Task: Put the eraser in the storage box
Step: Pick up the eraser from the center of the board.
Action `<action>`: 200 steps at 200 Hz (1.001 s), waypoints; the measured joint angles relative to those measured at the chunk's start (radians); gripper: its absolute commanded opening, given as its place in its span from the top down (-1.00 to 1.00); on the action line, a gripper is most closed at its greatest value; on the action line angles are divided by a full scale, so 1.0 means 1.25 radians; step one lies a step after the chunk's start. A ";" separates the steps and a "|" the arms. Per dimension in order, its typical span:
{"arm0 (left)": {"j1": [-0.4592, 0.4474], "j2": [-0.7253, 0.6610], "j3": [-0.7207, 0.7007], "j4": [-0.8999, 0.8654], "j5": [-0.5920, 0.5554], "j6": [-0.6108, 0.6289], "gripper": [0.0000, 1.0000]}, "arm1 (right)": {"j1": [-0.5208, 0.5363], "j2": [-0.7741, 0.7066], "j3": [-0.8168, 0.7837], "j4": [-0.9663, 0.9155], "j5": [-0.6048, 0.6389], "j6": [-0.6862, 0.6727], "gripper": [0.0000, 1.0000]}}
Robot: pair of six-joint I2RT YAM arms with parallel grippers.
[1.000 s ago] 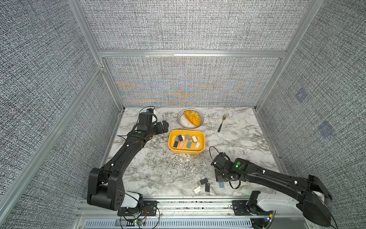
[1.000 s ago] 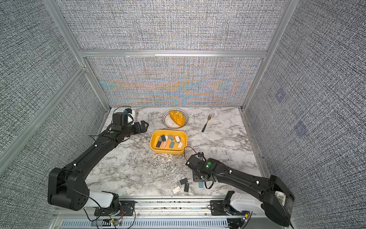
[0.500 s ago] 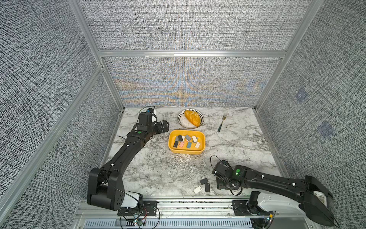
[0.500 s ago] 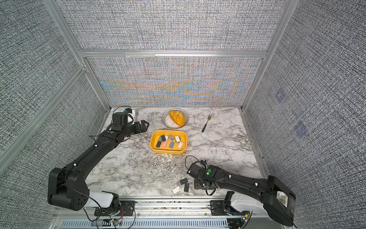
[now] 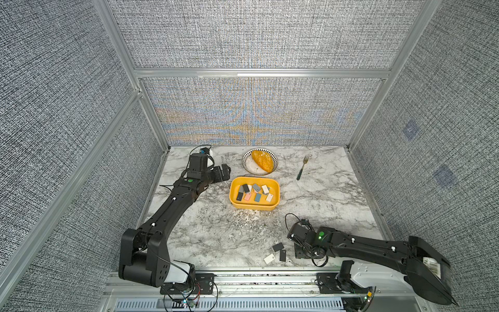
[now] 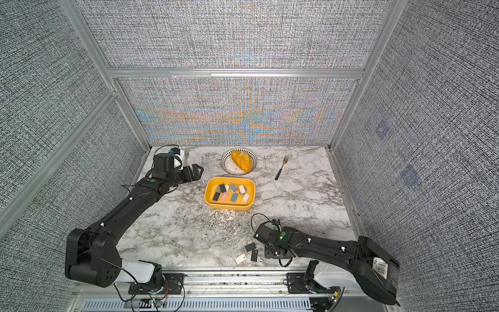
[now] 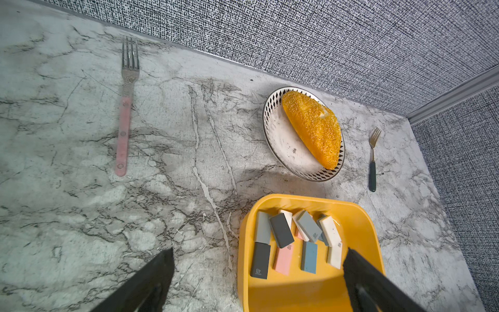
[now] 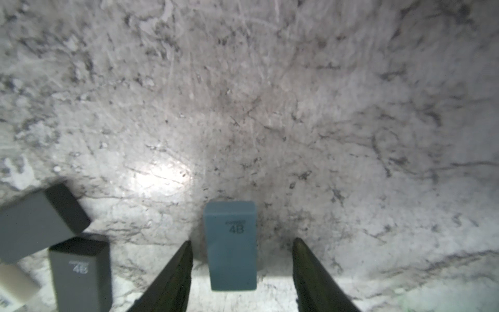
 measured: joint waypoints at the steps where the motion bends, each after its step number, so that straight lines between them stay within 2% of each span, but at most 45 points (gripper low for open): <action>1: 0.000 0.000 0.000 0.000 0.000 0.000 -1.00 | 0.000 0.000 0.000 0.000 0.000 0.000 -0.08; 93: 0.000 0.000 0.000 0.000 0.000 0.000 -1.00 | 0.002 0.038 0.015 0.032 0.013 -0.029 0.50; 140: 0.000 -0.002 0.000 0.000 0.000 0.000 -1.00 | 0.002 0.040 0.057 -0.007 0.028 -0.040 0.53; 200: 0.000 -0.010 0.000 0.001 0.000 0.000 -1.00 | -0.023 0.072 0.235 -0.058 0.107 -0.091 0.53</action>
